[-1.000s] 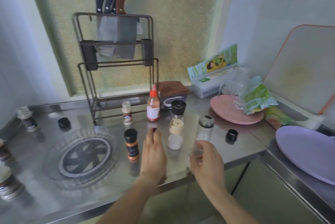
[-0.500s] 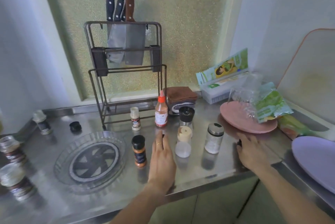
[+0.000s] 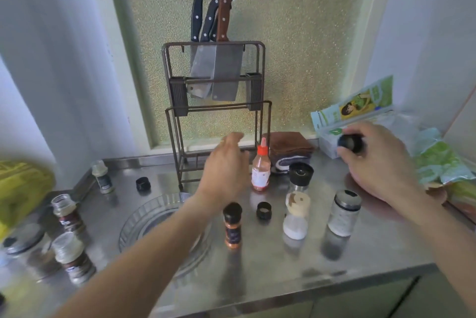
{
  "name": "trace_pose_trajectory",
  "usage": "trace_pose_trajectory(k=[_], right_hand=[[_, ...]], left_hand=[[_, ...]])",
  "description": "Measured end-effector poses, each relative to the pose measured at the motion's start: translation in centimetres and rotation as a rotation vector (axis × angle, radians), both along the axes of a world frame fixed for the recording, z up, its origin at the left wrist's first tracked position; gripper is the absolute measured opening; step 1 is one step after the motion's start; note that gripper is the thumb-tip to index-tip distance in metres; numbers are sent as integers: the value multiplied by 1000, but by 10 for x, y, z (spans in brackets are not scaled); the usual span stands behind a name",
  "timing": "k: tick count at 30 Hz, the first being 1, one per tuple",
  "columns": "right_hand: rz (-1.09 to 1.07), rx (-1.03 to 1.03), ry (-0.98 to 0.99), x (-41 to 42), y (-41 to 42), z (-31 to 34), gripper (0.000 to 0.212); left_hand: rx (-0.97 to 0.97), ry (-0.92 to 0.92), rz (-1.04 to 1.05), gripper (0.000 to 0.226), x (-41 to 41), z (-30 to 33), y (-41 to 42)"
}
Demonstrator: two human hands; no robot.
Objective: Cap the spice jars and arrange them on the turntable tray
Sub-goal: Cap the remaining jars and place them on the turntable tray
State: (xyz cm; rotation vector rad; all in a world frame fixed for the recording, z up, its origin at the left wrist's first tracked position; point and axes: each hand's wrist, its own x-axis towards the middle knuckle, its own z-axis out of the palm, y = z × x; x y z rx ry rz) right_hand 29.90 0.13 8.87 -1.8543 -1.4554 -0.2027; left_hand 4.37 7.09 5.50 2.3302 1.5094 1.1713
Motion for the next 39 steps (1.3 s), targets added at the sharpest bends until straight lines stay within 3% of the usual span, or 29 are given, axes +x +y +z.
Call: trace_pose_trajectory(k=[4, 11, 17, 23, 26, 29, 33, 39], right_hand=[[245, -71, 82, -58, 38, 10, 37], [405, -249, 55, -117, 108, -33, 36], [402, -355, 119, -138, 134, -67, 40], [375, -193, 393, -136, 116, -49, 29], [443, -112, 438, -137, 99, -21, 28], [556, -116, 371, -145, 81, 6, 35], [675, -199, 117, -159, 55, 35, 49], [763, -397, -147, -171, 12, 59, 45]], left_hand=[[-245, 98, 142, 50, -27, -28, 59], [-382, 100, 197, 63, -33, -88, 114], [-320, 58, 211, 45, -28, -100, 119], [-237, -147, 164, 43, -43, -80, 92], [-157, -216, 104, 44, -50, -54, 66], [-117, -287, 49, 37, -55, -32, 38], [-80, -326, 19, 28, -64, -16, 1], [-66, -409, -36, 34, -83, -16, -62]])
